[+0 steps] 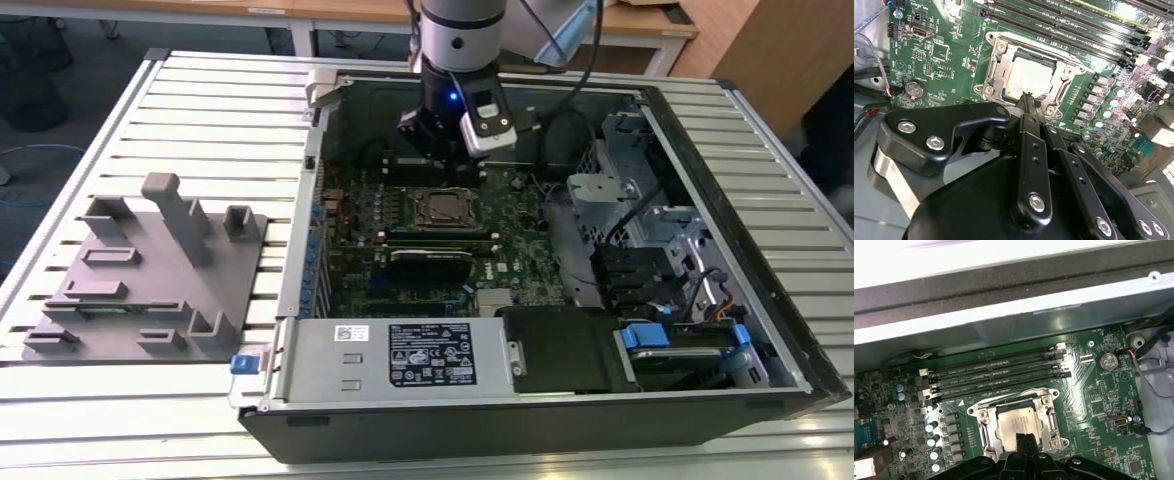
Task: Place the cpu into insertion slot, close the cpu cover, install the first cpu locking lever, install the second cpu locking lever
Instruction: 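Install the second cpu locking lever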
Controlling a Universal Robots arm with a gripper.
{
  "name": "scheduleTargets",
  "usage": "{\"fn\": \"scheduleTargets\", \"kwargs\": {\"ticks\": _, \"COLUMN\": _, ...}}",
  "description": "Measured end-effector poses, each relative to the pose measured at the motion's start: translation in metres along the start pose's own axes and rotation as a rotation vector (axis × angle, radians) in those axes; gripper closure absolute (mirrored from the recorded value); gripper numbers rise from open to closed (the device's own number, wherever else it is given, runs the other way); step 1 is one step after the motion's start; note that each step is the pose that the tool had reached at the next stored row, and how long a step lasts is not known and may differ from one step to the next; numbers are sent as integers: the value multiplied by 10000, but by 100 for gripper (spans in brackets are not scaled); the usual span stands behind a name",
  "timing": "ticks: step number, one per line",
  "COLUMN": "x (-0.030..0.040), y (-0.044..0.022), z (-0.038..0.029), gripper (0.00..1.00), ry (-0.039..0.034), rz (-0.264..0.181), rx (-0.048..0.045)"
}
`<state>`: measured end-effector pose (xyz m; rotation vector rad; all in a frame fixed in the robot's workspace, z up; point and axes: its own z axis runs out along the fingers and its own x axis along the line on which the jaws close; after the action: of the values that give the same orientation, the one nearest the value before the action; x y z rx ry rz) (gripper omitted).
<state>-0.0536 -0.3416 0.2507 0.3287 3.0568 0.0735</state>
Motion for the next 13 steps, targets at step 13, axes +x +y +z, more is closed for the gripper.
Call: {"fn": "scheduleTargets", "kwargs": {"ticks": 13, "x": -11, "y": 10, "z": -180, "gripper": 90, "ry": 0, "rz": 0, "rx": 0}}
